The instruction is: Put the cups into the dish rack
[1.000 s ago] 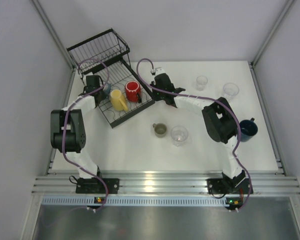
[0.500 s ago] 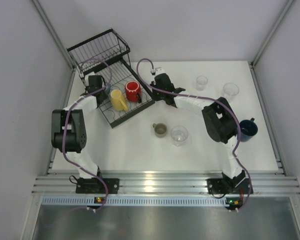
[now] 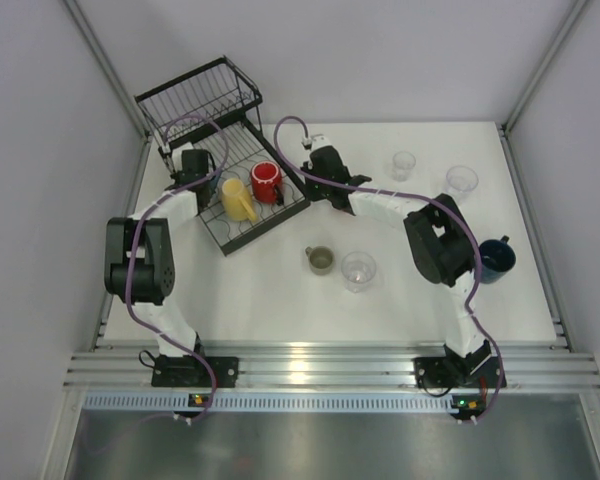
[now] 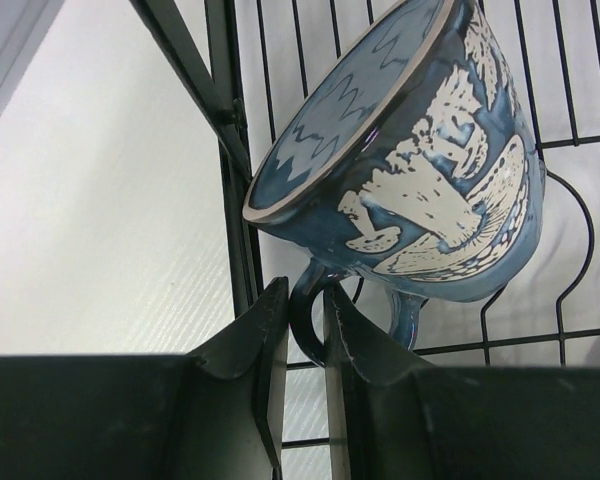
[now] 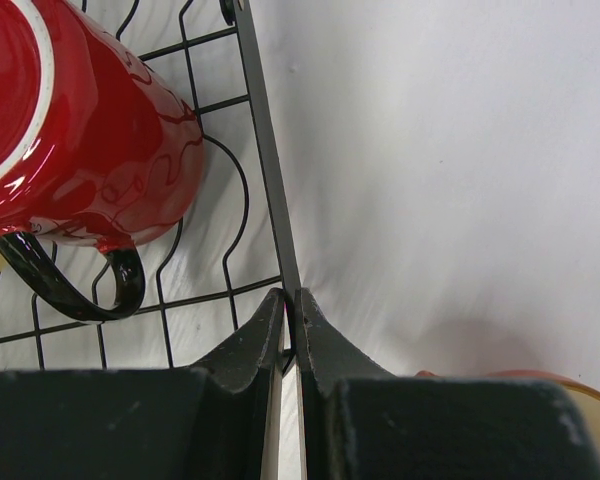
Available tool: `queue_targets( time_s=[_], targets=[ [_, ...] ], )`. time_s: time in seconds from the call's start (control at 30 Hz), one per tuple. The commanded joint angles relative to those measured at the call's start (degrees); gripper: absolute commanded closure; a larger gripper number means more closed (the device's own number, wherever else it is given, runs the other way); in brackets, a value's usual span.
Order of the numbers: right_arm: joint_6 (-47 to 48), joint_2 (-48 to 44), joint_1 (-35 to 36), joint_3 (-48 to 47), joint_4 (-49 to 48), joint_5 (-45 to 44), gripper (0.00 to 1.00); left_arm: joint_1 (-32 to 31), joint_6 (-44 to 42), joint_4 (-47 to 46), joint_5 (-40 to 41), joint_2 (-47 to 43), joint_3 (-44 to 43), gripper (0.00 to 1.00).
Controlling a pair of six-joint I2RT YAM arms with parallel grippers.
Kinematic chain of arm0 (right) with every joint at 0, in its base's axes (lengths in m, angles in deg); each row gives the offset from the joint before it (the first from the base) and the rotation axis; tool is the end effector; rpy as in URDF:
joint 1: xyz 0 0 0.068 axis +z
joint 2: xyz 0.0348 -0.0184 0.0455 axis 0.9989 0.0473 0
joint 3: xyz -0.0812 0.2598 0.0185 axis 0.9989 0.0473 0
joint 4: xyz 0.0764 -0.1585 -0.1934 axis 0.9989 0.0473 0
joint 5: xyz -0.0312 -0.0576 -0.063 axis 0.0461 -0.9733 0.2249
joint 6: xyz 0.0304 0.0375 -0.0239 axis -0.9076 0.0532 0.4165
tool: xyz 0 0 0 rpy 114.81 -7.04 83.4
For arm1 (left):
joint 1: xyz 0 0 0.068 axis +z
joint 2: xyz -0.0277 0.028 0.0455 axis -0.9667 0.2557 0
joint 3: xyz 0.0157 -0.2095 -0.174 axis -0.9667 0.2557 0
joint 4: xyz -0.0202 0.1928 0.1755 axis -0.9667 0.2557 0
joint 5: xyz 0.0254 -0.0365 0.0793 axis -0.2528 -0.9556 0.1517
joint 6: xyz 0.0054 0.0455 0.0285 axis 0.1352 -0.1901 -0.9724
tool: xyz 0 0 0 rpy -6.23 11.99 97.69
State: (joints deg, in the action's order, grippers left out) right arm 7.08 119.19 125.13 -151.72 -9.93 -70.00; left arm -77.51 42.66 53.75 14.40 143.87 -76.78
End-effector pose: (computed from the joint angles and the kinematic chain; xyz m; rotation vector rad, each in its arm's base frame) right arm 0.3931 0.3012 0.1964 -0.3836 2.1687 0.4235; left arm 0.3922 -0.0009 0.2047 -0.5649 2.1268 0.2684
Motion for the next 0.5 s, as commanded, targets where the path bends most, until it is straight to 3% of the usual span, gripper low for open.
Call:
queue_targets(
  time_s=[0.0,0.47],
  targets=[
    [0.22,3.10,-0.14,-0.91,-1.58,2.14,1.00,-3.29,-8.51,-7.97,6.64,-1.64,-5.17,1.00],
    [0.31,1.70,0.03,0.40,-1.66,1.87,1.00,-3.47,-3.16,-6.22,0.68,-4.46,-1.22,1.00]
  ],
)
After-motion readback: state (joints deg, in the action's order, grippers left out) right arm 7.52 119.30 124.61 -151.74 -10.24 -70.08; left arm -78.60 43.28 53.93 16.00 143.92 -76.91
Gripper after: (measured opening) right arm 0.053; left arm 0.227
